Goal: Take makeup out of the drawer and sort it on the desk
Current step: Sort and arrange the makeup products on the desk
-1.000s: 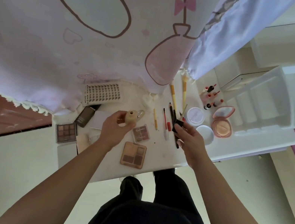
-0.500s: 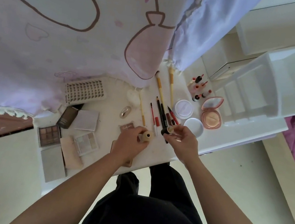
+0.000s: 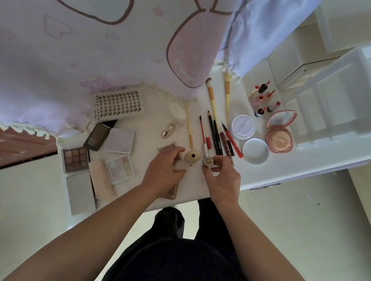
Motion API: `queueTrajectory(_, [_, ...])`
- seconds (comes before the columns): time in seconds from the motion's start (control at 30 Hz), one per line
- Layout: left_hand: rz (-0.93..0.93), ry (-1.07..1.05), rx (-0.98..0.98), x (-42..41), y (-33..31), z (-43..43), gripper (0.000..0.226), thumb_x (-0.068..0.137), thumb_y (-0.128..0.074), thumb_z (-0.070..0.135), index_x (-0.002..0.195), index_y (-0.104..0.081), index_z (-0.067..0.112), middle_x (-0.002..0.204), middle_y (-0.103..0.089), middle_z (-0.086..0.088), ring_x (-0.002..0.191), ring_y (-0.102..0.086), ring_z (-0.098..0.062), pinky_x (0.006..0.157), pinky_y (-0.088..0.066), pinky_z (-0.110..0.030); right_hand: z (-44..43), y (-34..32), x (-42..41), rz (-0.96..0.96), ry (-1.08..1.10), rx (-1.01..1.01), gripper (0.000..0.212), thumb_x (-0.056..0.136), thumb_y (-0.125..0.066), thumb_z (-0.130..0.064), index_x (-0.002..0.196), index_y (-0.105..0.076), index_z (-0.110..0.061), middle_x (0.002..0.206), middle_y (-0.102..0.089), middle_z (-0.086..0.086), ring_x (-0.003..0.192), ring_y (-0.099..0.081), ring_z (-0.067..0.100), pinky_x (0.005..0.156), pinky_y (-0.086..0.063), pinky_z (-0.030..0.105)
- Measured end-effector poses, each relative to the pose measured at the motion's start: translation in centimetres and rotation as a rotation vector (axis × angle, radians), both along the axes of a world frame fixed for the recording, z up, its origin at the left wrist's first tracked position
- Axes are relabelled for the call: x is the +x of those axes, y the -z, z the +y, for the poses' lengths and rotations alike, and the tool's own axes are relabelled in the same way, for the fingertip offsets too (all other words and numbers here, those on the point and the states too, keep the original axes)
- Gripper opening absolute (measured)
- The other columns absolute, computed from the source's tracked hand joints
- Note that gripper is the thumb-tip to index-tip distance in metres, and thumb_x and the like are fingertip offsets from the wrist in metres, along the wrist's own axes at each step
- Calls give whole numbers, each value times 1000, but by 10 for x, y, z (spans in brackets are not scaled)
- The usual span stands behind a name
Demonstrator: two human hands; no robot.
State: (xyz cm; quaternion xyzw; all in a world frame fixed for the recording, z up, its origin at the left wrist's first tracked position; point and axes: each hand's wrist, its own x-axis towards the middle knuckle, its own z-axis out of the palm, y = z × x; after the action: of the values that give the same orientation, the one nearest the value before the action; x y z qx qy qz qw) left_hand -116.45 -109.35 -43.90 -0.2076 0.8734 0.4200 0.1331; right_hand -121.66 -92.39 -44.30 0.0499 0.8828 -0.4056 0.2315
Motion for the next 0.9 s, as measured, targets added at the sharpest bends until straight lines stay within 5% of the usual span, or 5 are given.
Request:
queueTrajectory(0.23, [11, -139, -107, 40, -10, -35, 46, 86, -64, 17, 131, -54, 22, 128, -51, 3, 97, -56, -16, 81, -46, -30, 7, -2, 19, 7, 0, 134, 32, 82, -74, -23, 102, -49, -22, 95, -56, -5, 74, -58, 9, 76, -51, 34])
queueTrajectory(0.43, [-20, -142, -237, 90, -1, -60, 46, 85, -65, 14, 129, -56, 14, 134, -47, -7, 120, -49, -28, 98, -46, -41, -5, -6, 52, 4, -240, 198, 25, 87, -69, -36, 100, -53, -22, 104, -53, -6, 83, -59, 14, 76, -47, 31])
queueTrajectory(0.57, [-84, -90, -374, 115, 2, -69, 51, 82, -69, 20, 131, -55, 16, 144, -43, -10, 131, -40, -35, 103, -38, -47, -32, -11, 59, 40, -530, 193, 52, 81, -74, -40, 124, -50, -22, 129, -45, -4, 99, -60, 19, 81, -50, 33])
queueTrajectory(0.7, [-192, 95, -443, 132, 5, -76, 66, 90, -59, 31, 150, -34, 25, 164, -13, -3, 150, -13, -24, 113, -22, -45, -55, -9, 60, 23, -752, 331, 78, 73, -75, -37, 140, -35, -28, 150, -29, -4, 122, -50, 25, 92, -50, 42])
queueTrajectory(0.9, [-206, 153, -423, 140, 3, -86, 62, 94, -52, 26, 152, -32, 22, 166, -9, 1, 152, -8, -18, 114, -18, -42, -65, -5, 63, 75, -779, 365, 81, 73, -76, -44, 140, -37, -19, 129, -41, 1, 107, -58, 26, 85, -52, 38])
